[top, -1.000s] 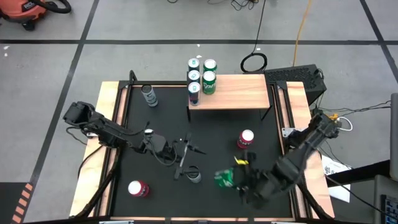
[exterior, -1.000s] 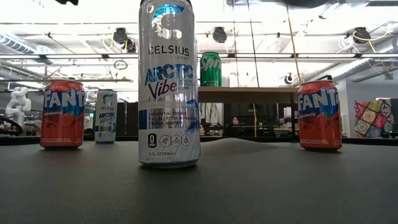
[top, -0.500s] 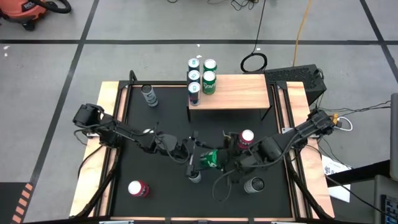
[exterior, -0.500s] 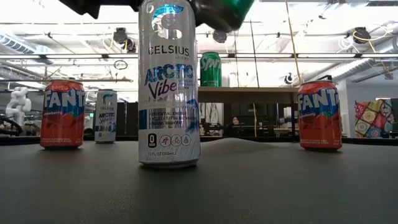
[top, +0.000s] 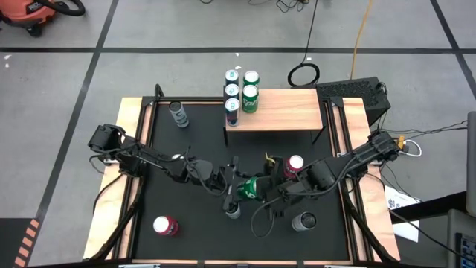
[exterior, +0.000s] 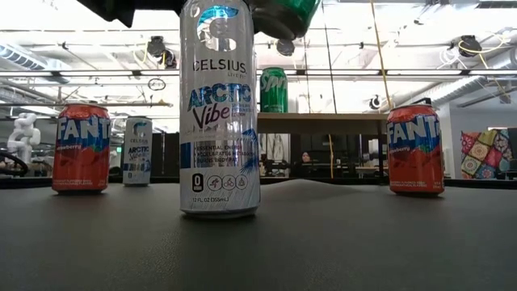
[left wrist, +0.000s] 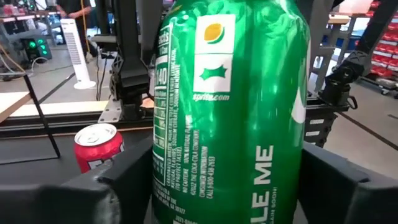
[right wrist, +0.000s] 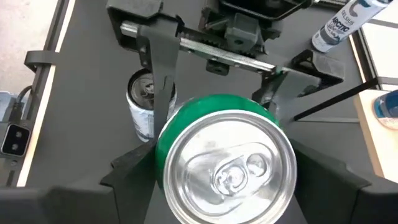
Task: Place canned beverage on shelf
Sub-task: Put the green soda can on the shelf aligned with the other green soda cans
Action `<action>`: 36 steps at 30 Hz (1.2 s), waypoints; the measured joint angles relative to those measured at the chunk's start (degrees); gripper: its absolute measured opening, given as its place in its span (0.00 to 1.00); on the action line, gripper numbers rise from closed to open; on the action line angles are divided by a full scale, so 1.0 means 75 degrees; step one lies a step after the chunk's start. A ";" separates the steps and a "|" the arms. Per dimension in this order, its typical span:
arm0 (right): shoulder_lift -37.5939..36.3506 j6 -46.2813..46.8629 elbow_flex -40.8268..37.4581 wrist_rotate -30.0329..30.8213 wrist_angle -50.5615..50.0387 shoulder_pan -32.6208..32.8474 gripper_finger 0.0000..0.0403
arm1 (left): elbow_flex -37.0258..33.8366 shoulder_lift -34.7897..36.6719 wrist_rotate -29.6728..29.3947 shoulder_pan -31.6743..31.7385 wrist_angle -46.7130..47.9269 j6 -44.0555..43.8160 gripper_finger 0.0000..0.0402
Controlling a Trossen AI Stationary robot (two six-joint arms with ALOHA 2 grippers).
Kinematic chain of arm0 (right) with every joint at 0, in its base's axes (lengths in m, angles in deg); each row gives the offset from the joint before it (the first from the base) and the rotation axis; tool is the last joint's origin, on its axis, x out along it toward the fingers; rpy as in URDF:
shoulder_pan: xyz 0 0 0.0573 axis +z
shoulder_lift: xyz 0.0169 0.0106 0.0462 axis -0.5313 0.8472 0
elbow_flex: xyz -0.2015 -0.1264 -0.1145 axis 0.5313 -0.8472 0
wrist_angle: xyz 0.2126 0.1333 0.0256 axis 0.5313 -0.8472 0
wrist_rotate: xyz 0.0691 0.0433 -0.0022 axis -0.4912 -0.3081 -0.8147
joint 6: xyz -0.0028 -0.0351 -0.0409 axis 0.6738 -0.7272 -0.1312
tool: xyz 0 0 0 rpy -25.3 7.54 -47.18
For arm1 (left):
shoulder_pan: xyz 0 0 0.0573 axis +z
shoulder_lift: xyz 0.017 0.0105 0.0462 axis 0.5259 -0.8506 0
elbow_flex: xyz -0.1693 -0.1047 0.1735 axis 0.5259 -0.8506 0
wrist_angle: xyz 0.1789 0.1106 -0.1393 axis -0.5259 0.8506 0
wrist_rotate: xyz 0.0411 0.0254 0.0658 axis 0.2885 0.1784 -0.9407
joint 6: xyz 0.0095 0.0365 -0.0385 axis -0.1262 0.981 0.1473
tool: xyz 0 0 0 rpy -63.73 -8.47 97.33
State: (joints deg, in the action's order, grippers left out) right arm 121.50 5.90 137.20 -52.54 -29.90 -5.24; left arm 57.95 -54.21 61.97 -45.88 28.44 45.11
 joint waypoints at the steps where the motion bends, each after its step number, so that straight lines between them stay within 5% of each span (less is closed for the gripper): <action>1: 0.0000 0.0003 0.0000 0.0006 0.0020 0.0000 0.77 | 0.0000 0.0003 0.0013 0.0005 -0.0001 0.0016 0.74; 4: 0.0000 0.0120 0.0000 0.0379 -0.0006 0.0024 0.80 | 0.0000 0.0065 0.0001 0.0026 0.0009 0.0038 0.69; 10: 0.0000 0.0745 0.0000 0.3107 -0.0267 0.0566 0.82 | -0.0003 0.0169 -0.1028 0.0012 -0.0026 0.0355 0.69; 15: -0.0054 0.1320 -0.0181 0.4291 -0.0288 0.1077 0.83 | -0.0015 0.0169 -0.1274 -0.0032 0.0052 0.0612 0.69; 23: -0.1161 0.3346 -0.2896 0.5180 0.0471 0.1547 0.83 | -0.0017 0.0169 -0.1314 -0.0020 -0.0143 0.0753 0.69; 27: -0.2077 0.2969 -0.4818 0.5186 0.3015 0.1633 0.83 | -0.0015 0.0178 -0.1180 0.0025 -0.0270 0.0816 0.69; 31: -0.2906 0.1266 -0.6658 0.5075 0.6632 0.1635 0.83 | -0.0015 0.0178 -0.0669 0.0186 -0.0444 0.0797 0.69; 36: -0.3408 -0.1297 -0.8591 0.3625 1.2129 0.1442 0.83 | -0.0020 0.0178 -0.0542 0.0242 -0.0348 0.0749 0.69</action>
State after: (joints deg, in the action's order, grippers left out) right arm 95.94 -3.82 72.77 -25.35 61.07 5.57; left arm 57.80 -52.87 57.90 -44.07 25.83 50.73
